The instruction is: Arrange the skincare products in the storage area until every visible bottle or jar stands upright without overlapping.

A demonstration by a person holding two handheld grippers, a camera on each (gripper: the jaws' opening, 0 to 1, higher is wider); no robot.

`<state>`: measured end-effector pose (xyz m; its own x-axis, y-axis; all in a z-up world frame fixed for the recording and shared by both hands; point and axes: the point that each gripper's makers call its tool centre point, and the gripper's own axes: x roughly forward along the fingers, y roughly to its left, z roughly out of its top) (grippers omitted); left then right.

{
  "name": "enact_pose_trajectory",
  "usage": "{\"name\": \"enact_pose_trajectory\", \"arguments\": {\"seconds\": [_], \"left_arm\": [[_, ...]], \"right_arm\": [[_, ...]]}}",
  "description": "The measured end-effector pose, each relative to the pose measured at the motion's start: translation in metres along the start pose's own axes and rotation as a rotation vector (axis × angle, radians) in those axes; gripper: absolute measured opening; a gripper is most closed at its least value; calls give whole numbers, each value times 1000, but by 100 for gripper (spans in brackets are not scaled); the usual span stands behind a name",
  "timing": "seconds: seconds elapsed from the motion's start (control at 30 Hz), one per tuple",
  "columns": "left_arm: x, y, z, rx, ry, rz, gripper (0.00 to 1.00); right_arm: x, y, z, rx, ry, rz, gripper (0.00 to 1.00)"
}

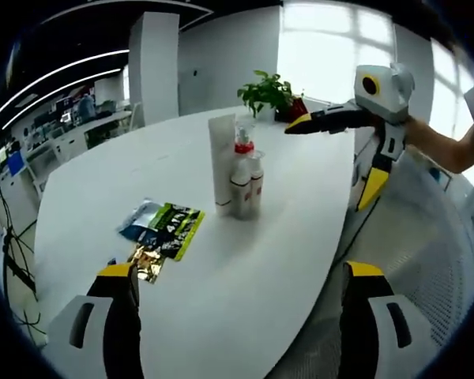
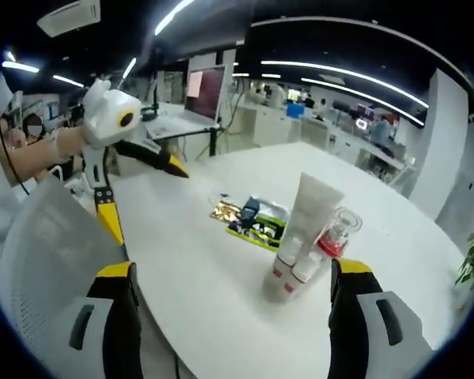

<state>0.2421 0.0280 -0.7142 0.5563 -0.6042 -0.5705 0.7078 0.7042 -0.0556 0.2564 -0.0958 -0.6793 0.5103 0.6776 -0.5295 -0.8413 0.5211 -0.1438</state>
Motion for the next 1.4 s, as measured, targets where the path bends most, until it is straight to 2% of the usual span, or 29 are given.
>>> {"name": "enact_pose_trajectory", "arguments": {"seconds": [0.2,0.63,1.07,1.17,1.4], "left_arm": [[3,12,2,-29,-28,8,99],[0,34,-10,-63,-21,14,99],[-3,49,-19,-102,-36,19,97],[-3,54,-22,-114,-36,21,96],[-4,64,-28,-143,-39,27,94]], "right_arm": [[13,3,4,-8,6,17,100],[50,16,16,-33,15,73,100],[95,33,13,-94,48,108,100],[108,32,13,-81,45,110,94],[134,26,13,-34,30,72,92]]}}
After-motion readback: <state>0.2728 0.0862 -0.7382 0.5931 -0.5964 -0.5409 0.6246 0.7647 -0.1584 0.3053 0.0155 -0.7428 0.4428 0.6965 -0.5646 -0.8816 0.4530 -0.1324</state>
